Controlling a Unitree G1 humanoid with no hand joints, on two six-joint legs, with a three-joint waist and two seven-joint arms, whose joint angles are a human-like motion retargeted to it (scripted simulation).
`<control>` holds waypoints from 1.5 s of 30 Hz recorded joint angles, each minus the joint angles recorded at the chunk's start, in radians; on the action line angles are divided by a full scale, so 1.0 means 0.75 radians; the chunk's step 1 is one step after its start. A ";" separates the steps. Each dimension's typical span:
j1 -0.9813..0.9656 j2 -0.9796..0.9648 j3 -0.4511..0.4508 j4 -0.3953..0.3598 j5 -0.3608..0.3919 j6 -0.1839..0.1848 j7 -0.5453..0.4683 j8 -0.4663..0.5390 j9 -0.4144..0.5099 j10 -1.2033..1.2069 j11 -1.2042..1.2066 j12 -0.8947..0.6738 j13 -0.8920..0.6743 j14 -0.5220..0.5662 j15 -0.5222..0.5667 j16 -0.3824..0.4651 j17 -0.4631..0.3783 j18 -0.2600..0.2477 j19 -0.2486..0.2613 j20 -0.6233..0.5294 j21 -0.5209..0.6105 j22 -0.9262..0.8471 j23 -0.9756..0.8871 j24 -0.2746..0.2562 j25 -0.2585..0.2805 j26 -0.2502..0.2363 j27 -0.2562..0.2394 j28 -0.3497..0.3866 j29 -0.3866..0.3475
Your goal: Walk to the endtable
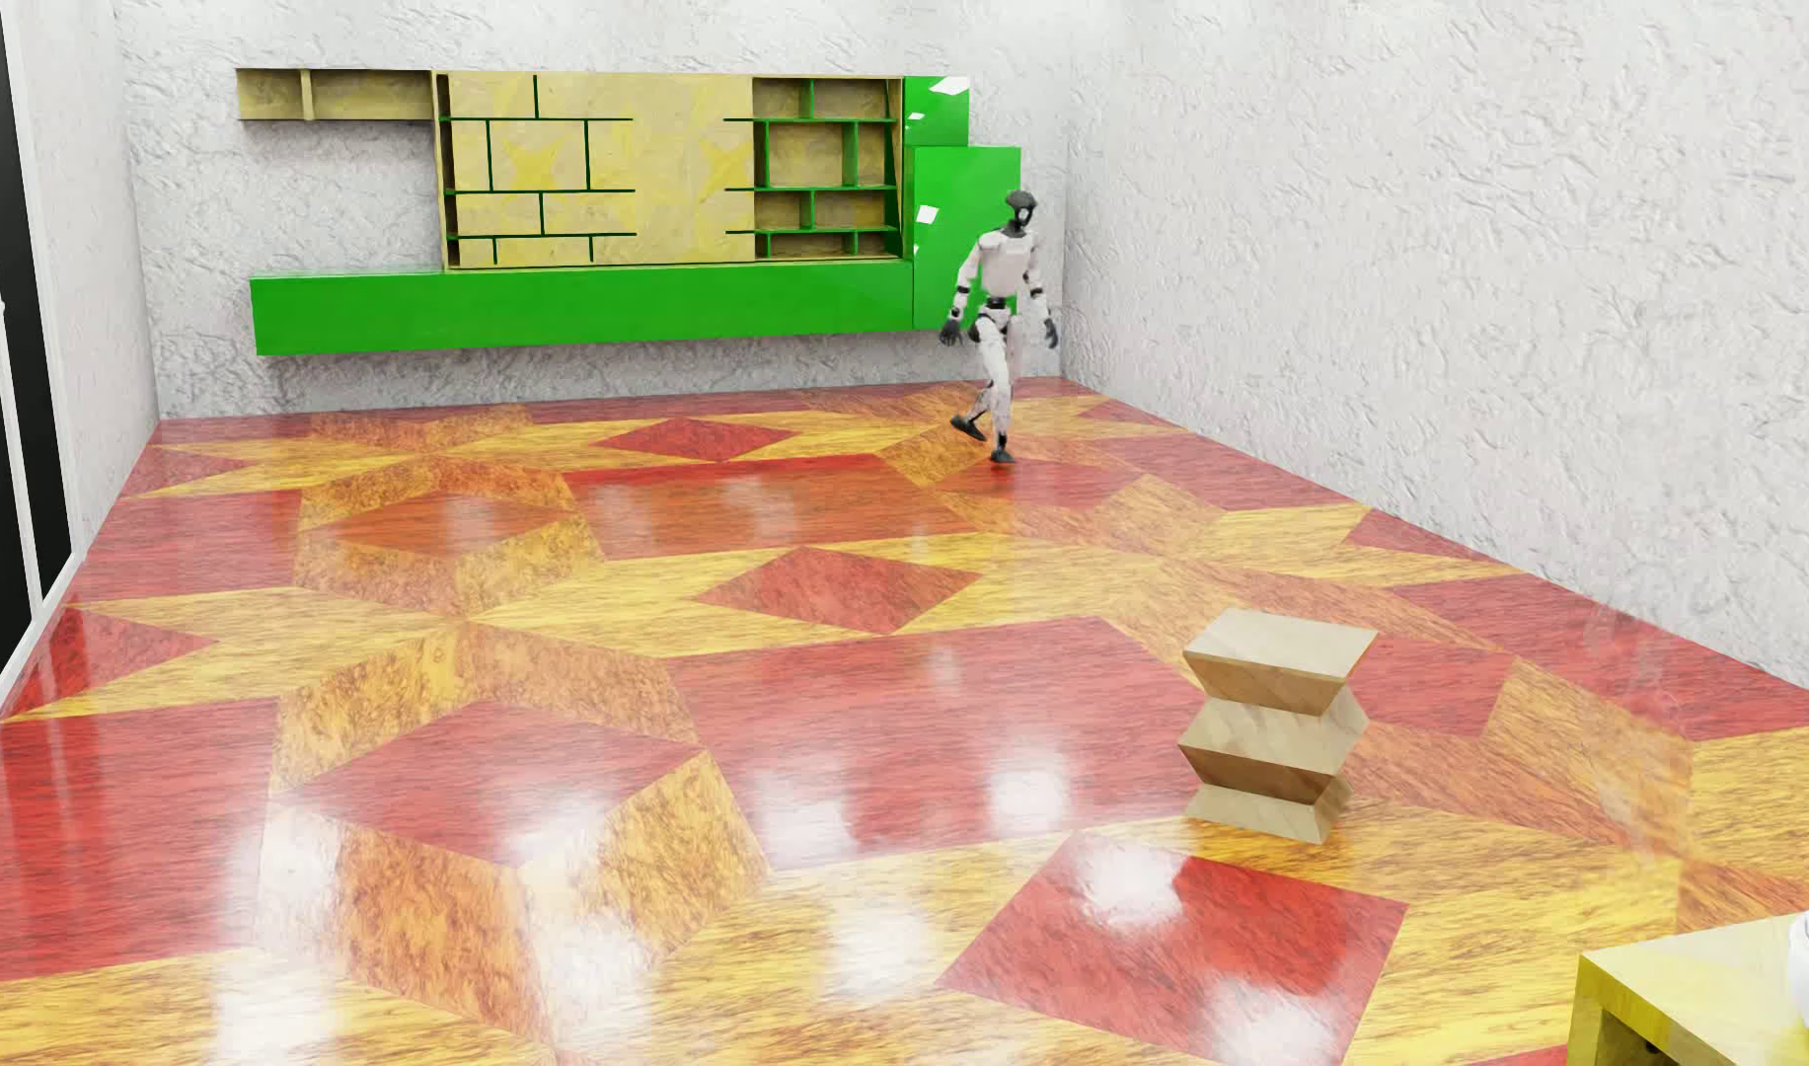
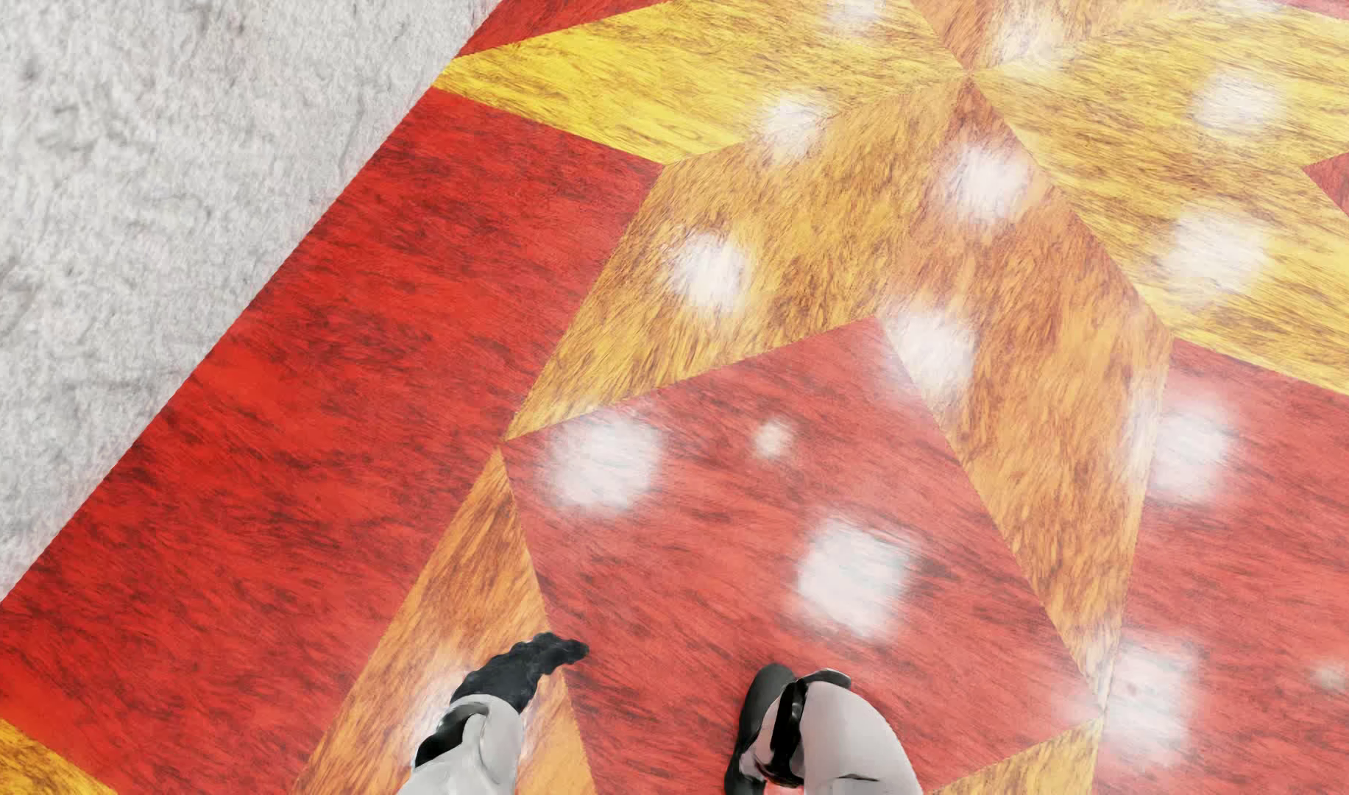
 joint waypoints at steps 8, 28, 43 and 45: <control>-1.076 0.751 0.157 -0.171 0.429 -0.004 -0.392 0.244 -0.018 0.634 -0.621 0.445 -0.477 0.068 -0.101 0.067 -0.166 0.215 0.108 0.048 0.254 0.393 -0.051 -0.174 -0.120 0.090 -0.106 -0.187 -0.020; 0.223 0.015 -0.025 -0.293 0.200 0.003 -0.539 0.246 -0.008 -0.126 -0.574 -0.238 0.090 -0.151 0.411 0.123 -0.041 0.253 0.239 0.181 -0.074 -0.125 -0.166 -0.011 0.249 -0.077 -0.010 0.115 -0.156; -1.056 1.071 0.276 -0.096 0.208 0.017 -0.352 0.465 -0.058 -0.097 0.056 0.759 -0.748 0.205 0.556 -0.205 -0.360 0.420 0.335 0.524 0.713 0.211 -0.717 -0.047 0.279 0.146 -0.491 0.009 0.040; -0.893 0.737 0.232 -0.216 0.046 -0.035 -0.301 0.431 -0.039 0.062 0.608 0.641 -0.517 -0.008 0.567 -0.163 -0.418 0.406 0.197 0.367 0.668 0.315 -0.787 0.032 0.283 0.122 -0.347 -0.217 0.073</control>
